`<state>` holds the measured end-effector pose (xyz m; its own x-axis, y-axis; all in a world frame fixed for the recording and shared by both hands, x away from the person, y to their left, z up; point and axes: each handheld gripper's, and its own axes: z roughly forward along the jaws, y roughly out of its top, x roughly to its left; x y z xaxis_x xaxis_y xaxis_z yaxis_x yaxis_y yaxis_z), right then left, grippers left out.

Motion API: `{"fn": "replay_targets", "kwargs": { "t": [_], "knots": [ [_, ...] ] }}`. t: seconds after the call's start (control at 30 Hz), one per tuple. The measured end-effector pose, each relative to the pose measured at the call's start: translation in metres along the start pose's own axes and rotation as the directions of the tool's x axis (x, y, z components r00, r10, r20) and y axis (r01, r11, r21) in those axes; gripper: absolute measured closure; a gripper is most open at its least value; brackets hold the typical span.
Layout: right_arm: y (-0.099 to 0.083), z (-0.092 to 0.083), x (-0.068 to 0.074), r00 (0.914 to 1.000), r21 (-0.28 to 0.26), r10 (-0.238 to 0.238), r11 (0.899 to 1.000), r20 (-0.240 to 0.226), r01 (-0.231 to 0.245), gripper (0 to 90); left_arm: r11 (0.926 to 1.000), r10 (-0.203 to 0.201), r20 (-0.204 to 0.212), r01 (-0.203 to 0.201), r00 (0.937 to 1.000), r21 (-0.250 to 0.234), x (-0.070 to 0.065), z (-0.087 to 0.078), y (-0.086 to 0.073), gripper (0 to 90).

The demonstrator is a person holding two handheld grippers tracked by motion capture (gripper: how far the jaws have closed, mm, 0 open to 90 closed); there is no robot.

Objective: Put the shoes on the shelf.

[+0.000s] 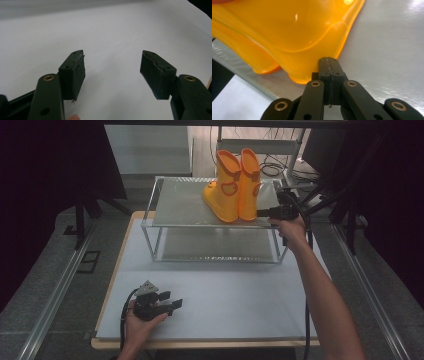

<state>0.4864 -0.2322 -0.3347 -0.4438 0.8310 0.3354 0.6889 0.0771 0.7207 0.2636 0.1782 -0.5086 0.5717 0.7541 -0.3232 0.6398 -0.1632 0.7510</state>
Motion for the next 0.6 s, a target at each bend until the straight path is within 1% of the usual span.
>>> {"fn": "replay_targets", "kwargs": {
  "t": [0.3,0.37,0.47,0.6],
  "knots": [
    [-0.002,0.012,0.019,0.9977,0.01,-0.017,1.0,-0.065,0.018,90.0,1.0,-0.002,0.003,0.002,1.0,0.002,-0.001,0.0,0.0,36.4],
    [-0.002,0.013,0.021,0.9973,0.013,-0.019,1.0,-0.072,0.02,90.0,1.0,0.0,0.002,0.0,1.0,0.003,-0.001,0.0,0.0,36.4],
    [-0.002,0.015,0.023,0.9969,0.014,-0.02,1.0,-0.076,0.021,90.0,1.0,0.0,0.003,0.0,1.0,0.003,-0.001,0.0,0.0,36.4],
    [-0.002,0.015,0.021,0.9966,0.016,-0.011,1.0,-0.082,0.012,90.0,1.0,0.0,0.002,0.0,1.0,0.003,0.0,0.0,0.0,36.4]
  ]
}}
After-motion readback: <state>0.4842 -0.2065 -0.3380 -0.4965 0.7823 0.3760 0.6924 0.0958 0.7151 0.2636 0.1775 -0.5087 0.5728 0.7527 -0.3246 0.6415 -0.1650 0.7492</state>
